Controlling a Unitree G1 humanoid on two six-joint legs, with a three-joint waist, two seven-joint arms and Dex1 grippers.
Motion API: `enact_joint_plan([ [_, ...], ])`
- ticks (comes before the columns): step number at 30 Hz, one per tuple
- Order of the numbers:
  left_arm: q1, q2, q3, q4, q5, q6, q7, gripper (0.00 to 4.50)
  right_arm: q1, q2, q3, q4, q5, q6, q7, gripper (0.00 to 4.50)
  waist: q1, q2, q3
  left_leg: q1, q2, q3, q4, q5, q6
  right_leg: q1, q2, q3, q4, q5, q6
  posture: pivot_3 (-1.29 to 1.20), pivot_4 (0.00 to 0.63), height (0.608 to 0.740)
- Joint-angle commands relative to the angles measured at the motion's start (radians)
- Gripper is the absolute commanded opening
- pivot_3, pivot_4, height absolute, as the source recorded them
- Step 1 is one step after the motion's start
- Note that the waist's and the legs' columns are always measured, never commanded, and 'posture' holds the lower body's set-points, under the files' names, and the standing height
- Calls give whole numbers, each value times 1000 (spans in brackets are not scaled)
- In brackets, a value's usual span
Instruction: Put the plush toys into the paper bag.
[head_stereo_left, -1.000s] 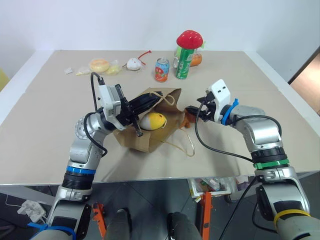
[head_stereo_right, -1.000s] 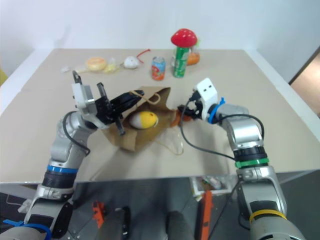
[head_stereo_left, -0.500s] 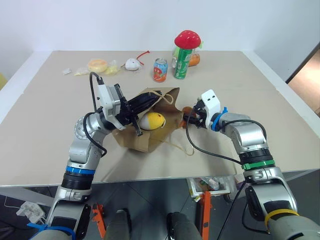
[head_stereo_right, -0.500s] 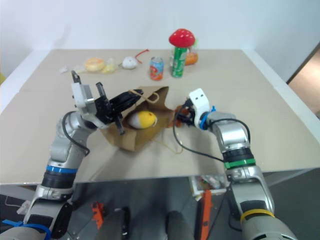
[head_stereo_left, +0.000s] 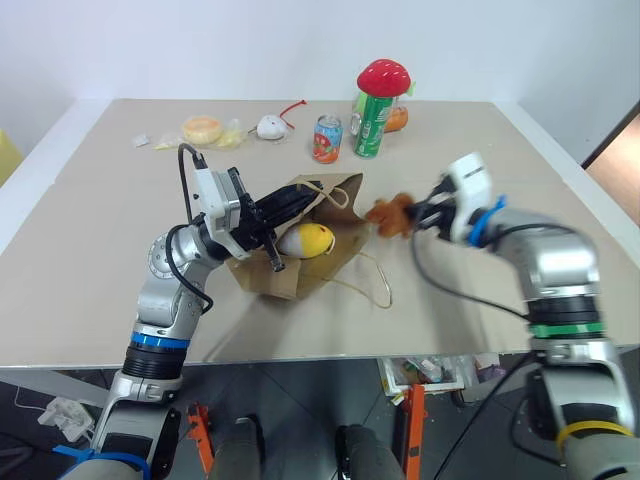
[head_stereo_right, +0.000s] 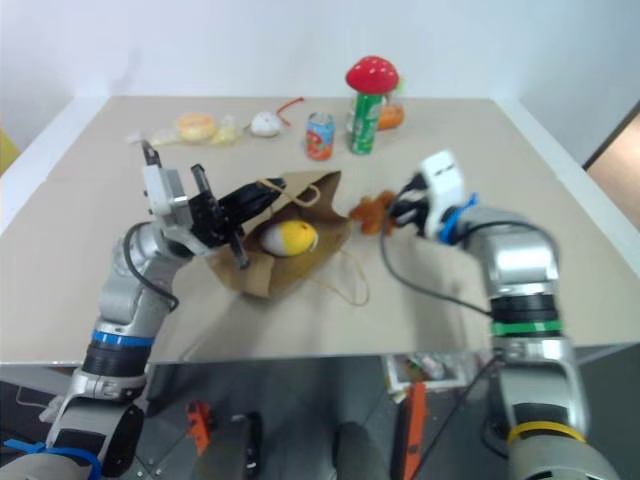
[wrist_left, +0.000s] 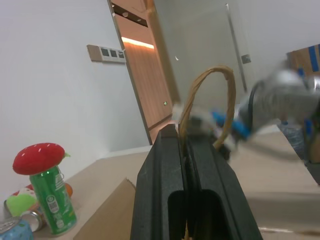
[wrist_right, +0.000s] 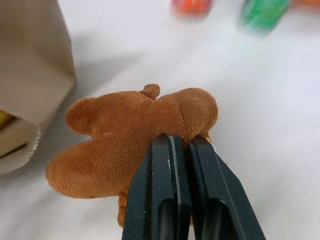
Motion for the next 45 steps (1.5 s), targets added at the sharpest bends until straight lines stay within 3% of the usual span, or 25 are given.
enact_joint_plan([
  [1, -9, 4, 10, -36, -8, -4, 4, 0, 85, -135, -84, -280, 167, 69, 189, 105, -2, 0, 0, 0, 0, 0, 0, -1, 0, 0, 0, 0, 0, -1, 0, 0, 150, 740],
  [5, -12, 1, 8, -32, -7, -6, 4, 0, 142, -169, -75, -441, 273, 138, 230, 105, -13, 1, 0, 2, 1, -1, -1, -2, 0, 0, 1, 0, 0, -2, 0, 0, 150, 740],
  [11, -11, -3, 6, -34, -6, -7, 6, 0, 150, -90, 48, -559, 315, 187, 169, 105, -12, 1, 0, 3, 0, -2, 1, -2, 0, 2, 2, 1, 0, 0, -1, 0, 150, 740],
  [20, -15, -2, 7, -24, -6, -10, 0, 0, -13, 112, 190, -371, 213, 102, 49, 105, -11, 1, 0, 3, 0, -2, 2, -1, 0, 1, 2, 1, 0, 4, -3, 0, 150, 740],
  [28, -18, -5, 6, -23, -6, -11, 2, 0, -43, 225, 247, -279, 171, 45, 31, 105, -9, 1, 0, 2, 0, -3, 1, -1, 0, 1, 3, 1, 1, 1, -1, 0, 150, 740],
  [32, -18, -4, 6, -26, -6, -9, 2, 0, -39, 219, 277, -199, 93, 0, 7, 105, -9, 1, 0, 2, 0, -3, 0, -1, 0, 1, 3, 1, 0, 0, -2, 0, 150, 740],
  [39, -22, -2, 8, -23, -9, -6, -2, 0, -61, 136, 204, -147, 63, -38, 13, 105, -8, 1, 0, 2, 1, -3, 1, -1, 0, 1, 3, 1, 0, 1, -2, 0, 150, 740],
  [44, -32, -8, 4, -10, -8, -9, -5, 0, -62, 169, 203, -169, 58, -40, -10, 105, -11, 1, 0, 2, 2, -3, 0, -1, 0, 0, 5, 1, 0, 1, -2, 0, 150, 740],
  [45, -35, -9, 4, -7, -8, -11, -6, 0, -60, 180, 203, -178, 61, -35, -15, 449, -11, 1, 0, 2, 2, -3, 0, -1, 0, 0, 5, 1, 1, 1, -2, 0, 150, 740],
])
